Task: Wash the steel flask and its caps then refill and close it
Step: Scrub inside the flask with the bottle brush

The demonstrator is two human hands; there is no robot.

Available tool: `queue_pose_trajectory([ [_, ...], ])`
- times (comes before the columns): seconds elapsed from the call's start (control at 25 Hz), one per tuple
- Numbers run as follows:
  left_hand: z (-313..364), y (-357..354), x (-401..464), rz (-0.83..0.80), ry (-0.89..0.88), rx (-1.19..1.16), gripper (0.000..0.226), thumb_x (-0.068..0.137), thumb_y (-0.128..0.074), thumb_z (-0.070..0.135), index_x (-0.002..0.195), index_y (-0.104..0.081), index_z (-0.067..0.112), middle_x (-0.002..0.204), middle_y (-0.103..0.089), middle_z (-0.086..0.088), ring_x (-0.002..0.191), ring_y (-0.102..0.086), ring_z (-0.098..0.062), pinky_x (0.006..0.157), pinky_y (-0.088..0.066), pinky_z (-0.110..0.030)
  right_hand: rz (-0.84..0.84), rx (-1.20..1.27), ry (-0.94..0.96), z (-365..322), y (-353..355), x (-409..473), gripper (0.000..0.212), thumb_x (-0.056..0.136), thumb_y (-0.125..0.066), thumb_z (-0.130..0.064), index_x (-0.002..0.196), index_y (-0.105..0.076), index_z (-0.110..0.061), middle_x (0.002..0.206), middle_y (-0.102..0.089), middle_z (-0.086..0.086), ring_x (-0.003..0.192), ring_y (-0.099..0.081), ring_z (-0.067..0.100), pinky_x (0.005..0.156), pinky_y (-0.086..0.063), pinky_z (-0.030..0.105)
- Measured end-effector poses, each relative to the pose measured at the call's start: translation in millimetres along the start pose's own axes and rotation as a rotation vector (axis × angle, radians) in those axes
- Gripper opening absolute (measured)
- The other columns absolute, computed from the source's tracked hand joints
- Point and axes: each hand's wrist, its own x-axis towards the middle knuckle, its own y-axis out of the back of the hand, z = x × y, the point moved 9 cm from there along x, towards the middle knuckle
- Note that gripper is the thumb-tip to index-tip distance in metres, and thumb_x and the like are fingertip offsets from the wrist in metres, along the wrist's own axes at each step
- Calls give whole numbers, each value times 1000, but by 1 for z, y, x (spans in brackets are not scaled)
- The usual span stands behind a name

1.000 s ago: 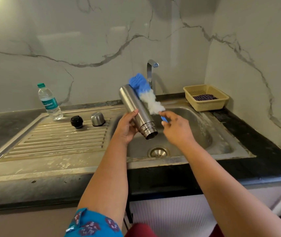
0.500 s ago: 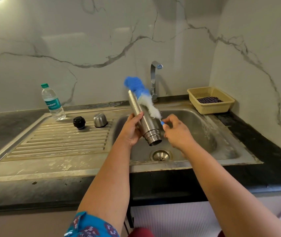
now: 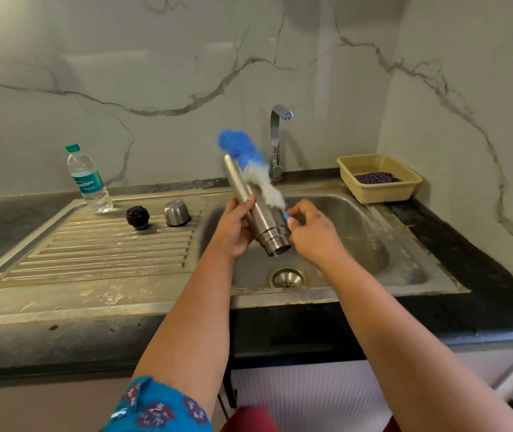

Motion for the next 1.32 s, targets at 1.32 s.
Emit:
queue_pose_trajectory([
  [1.32, 14, 24, -6, 157, -4, 19, 49, 83, -73, 29, 124, -56, 9, 107, -66, -11, 100, -66, -24, 93, -55, -44, -37, 230, -125, 7, -10, 18, 10, 99, -48, -20, 100, -56, -26, 79, -56, 6, 53, -41, 10, 41, -32, 22],
])
